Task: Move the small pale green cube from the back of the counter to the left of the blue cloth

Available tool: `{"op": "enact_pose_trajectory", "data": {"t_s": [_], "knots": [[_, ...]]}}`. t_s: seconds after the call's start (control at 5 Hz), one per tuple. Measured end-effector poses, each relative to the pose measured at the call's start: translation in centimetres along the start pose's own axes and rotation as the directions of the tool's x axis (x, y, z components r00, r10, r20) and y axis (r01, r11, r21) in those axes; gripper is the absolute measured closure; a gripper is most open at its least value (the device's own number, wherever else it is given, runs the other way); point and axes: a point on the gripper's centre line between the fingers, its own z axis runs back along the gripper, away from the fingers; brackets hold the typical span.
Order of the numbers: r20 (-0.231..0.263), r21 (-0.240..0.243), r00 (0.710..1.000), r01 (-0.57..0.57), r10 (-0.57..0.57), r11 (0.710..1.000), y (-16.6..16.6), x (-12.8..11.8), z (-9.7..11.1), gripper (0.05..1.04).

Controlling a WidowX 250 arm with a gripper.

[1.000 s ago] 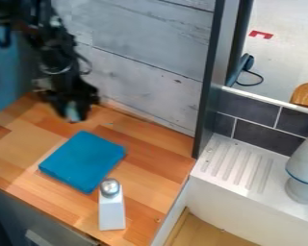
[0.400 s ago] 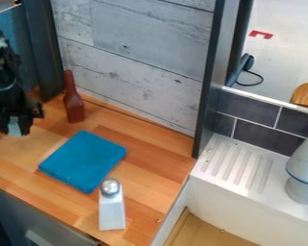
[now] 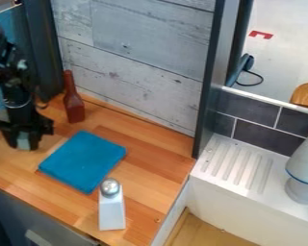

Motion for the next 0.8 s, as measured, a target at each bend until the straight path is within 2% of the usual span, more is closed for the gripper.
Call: {"op": "enact_pose_trajectory", "data": {"t_s": [0.2,0.4,0.6,0.8], "knots": [[-0.01,-0.01,1.0,0.021,-0.021,1.0,-1.2,-0.2,0.0,0.168],[0.041,-0.032,0.999,-0.005,0.007,0.999,-1.9,0.6,3.4,0.07],[0.024,-0.054,0.999,-0.033,0.035,0.998,-2.5,0.6,8.3,0.074],[-0.167,-0.078,0.986,-0.034,0.021,0.996,-3.1,-0.5,12.5,0.074]]}}
